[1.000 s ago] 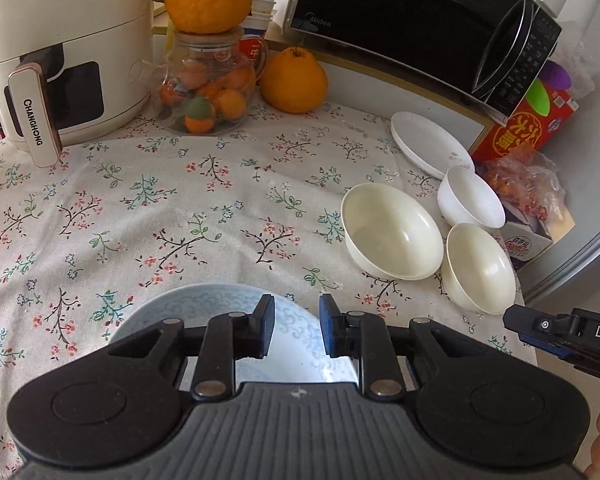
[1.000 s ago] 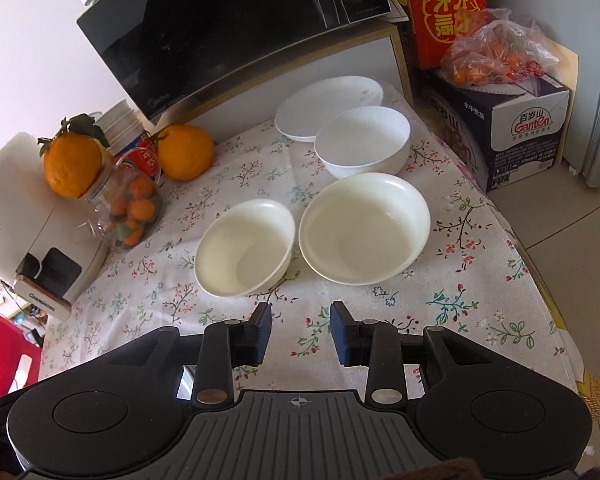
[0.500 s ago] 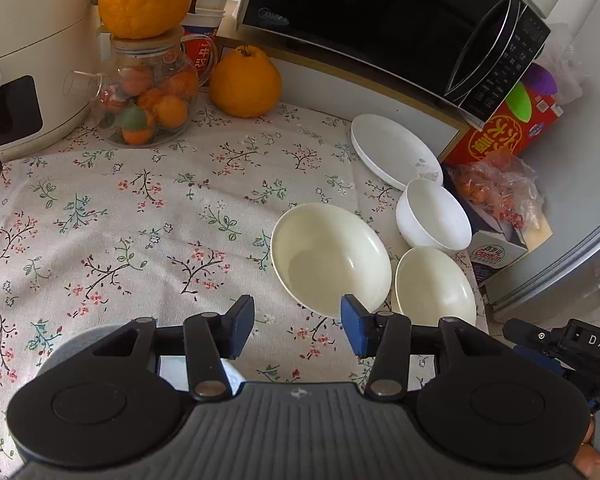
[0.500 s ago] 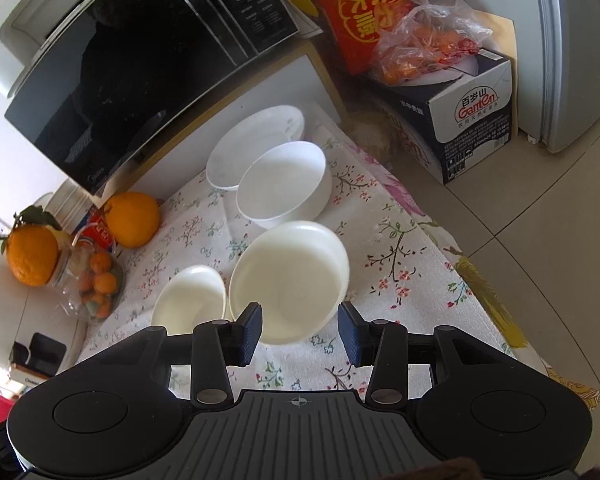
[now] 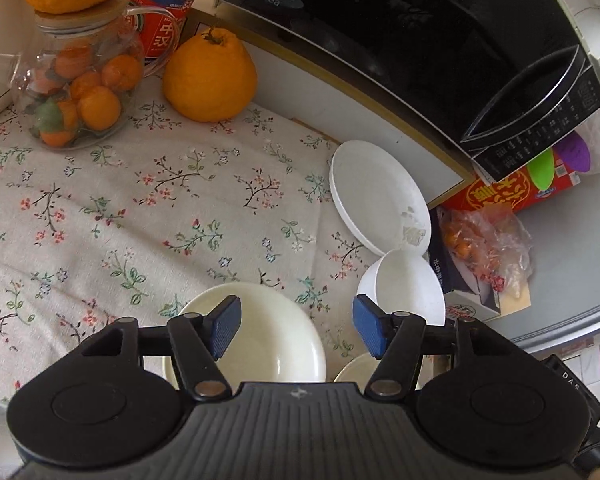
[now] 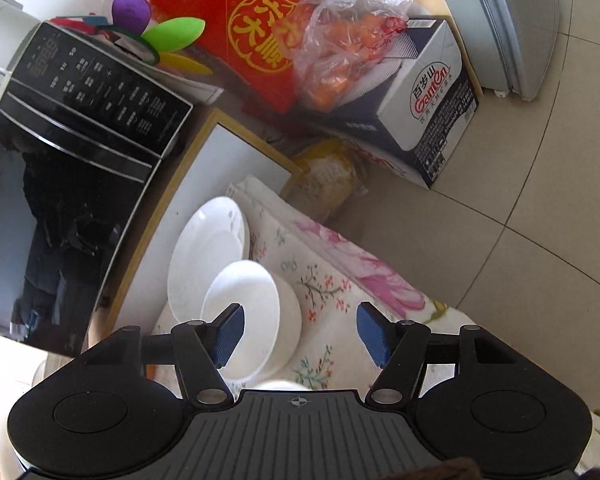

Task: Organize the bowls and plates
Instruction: 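Move the left gripper to the white plate beside the microwave, then grasp the white plate rim with the left gripper and lift it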

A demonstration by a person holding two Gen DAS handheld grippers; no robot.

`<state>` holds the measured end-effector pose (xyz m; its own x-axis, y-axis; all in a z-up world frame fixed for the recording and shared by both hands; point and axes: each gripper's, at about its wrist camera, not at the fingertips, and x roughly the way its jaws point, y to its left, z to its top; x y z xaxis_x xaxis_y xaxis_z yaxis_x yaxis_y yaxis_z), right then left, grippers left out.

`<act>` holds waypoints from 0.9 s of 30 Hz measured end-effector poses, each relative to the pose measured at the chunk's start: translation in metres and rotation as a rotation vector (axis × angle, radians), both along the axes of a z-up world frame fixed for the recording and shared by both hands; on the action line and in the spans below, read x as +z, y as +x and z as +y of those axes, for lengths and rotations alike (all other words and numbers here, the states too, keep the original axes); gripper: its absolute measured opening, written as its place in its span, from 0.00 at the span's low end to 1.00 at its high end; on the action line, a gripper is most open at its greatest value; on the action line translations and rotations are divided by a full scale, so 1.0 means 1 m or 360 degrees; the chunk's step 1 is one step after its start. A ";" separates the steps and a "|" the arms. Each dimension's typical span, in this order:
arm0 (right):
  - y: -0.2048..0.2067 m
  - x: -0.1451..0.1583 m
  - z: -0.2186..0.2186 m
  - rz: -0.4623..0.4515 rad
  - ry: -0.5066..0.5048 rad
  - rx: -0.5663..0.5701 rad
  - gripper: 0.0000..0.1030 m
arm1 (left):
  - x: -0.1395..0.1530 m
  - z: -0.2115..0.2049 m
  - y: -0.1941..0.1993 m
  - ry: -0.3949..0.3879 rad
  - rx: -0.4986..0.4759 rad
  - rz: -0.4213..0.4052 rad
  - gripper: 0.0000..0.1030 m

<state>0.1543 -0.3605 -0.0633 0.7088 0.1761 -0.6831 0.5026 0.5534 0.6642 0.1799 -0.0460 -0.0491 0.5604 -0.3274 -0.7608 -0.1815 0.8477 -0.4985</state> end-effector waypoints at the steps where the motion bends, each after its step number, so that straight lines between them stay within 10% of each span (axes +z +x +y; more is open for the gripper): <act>1: 0.007 -0.003 -0.003 -0.0010 0.0009 -0.0020 0.61 | -0.001 -0.001 0.008 -0.0015 0.0014 -0.0004 0.56; 27: 0.150 -0.051 0.031 -0.0026 -0.0057 0.0353 0.16 | -0.060 -0.044 0.133 -0.0102 -0.0030 -0.0019 0.25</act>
